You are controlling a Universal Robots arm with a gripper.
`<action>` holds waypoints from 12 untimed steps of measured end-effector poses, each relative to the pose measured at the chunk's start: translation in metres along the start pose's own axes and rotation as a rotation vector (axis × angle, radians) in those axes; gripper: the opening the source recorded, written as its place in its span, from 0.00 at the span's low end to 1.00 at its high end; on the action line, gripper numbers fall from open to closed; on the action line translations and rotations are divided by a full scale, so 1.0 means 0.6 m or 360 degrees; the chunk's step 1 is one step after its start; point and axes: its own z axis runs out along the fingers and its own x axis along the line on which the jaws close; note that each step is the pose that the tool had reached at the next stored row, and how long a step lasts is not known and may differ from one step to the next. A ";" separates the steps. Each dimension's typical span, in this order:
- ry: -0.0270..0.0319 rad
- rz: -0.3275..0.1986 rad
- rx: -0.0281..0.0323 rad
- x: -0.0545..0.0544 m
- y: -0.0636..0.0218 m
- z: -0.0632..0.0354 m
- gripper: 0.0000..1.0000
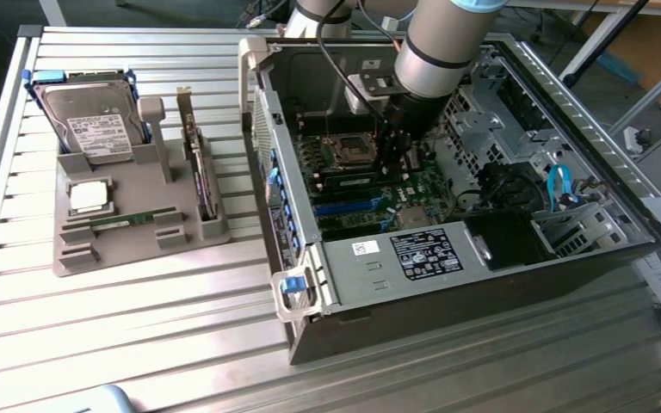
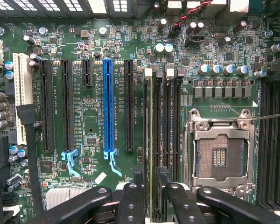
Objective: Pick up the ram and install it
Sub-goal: 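Insert the ram into the slot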
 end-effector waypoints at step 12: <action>0.00181 0.0000 0.00001 -0.002 0.000 -0.032 0.25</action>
